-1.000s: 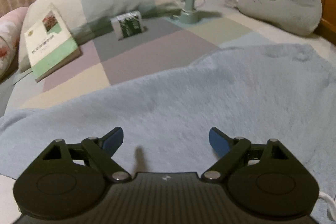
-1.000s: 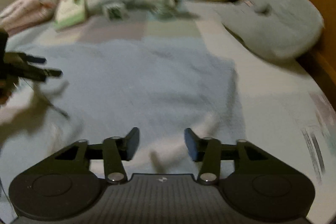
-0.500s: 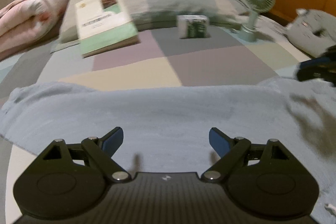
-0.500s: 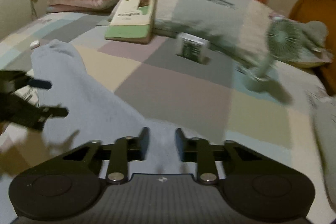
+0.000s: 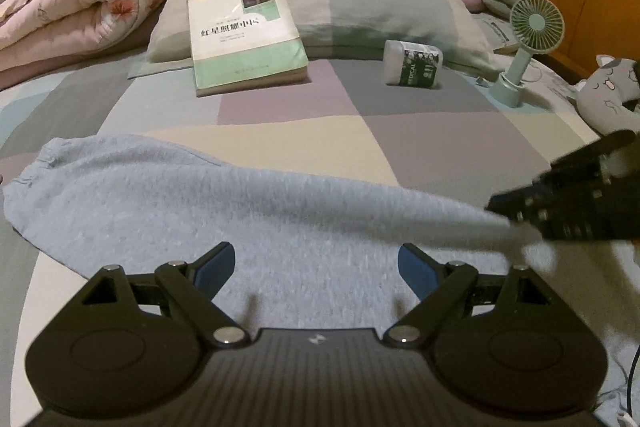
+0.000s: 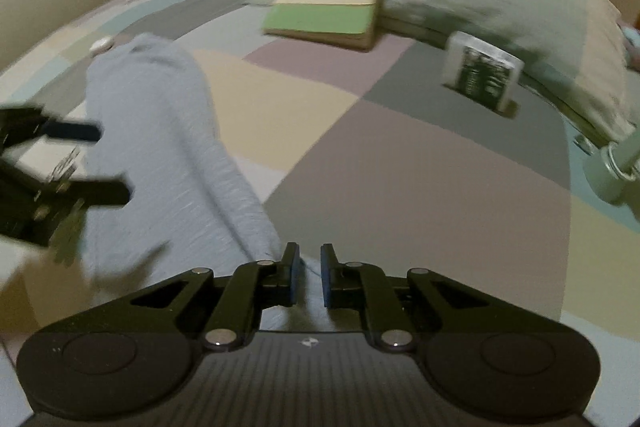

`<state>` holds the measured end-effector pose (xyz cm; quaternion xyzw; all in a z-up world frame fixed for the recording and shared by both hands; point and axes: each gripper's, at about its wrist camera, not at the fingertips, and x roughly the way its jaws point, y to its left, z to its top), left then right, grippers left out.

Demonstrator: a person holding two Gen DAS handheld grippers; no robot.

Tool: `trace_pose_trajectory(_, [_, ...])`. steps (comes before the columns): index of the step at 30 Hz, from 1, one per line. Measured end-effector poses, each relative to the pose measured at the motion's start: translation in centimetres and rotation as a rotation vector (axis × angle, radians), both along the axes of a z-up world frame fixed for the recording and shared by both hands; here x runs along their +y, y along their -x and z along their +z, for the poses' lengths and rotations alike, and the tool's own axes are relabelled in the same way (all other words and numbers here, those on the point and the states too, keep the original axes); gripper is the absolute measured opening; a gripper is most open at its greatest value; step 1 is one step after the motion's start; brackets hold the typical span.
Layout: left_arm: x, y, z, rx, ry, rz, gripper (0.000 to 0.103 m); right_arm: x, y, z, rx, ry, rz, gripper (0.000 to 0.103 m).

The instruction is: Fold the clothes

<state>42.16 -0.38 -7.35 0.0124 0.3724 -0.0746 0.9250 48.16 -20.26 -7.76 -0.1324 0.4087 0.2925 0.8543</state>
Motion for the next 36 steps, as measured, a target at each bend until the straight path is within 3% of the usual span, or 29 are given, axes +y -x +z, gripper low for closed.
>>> trace_pose_trajectory(11, [-0.2,-1.2,-1.5,-0.022,0.073,0.028,0.089,3.8,7.3,-2.6,-0.208,0.218,0.158,0.014])
trace_pose_trajectory(15, [-0.9,-3.0,-4.2,0.080,-0.030,0.102,0.090,3.3,7.2,-1.8,-0.159,0.185,0.177,0.015])
trace_pose_trajectory(17, [-0.8,-3.0,-4.4,0.072,-0.032,0.105,0.091,2.7,6.6,-0.7,-0.139,0.146,0.172,0.015])
trace_pose_trajectory(20, [-0.7,-3.0,-4.4,0.073,-0.031,0.104,0.091,1.3,4.9,1.3,-0.144,0.046,0.124,0.025])
trace_pose_trajectory(21, [-0.6,-3.0,-4.5,0.073,-0.031,0.104,0.092,1.1,3.8,1.3,-0.131,0.030,0.109,0.032])
trace_pose_trajectory(26, [-0.5,-2.9,-4.4,0.076,-0.024,0.096,0.092,0.3,-0.8,0.4,-0.050,-0.039,0.051,0.041])
trace_pose_trajectory(28, [-0.4,-2.9,-4.3,0.078,-0.019,0.093,0.091,0.5,-1.4,-1.1,-0.005,-0.022,0.063,0.042])
trace_pose_trajectory(30, [-0.2,-2.8,-4.0,0.076,-0.011,0.097,0.091,0.8,-0.9,-2.0,-0.018,0.007,0.084,0.043])
trace_pose_trajectory(34, [0.2,-2.6,-3.4,0.060,0.002,0.110,0.091,1.1,0.7,-2.2,-0.053,0.039,0.124,0.039])
trace_pose_trajectory(36, [0.5,-2.5,-3.2,0.051,0.008,0.113,0.091,1.5,1.3,-2.1,-0.073,0.062,0.142,0.015])
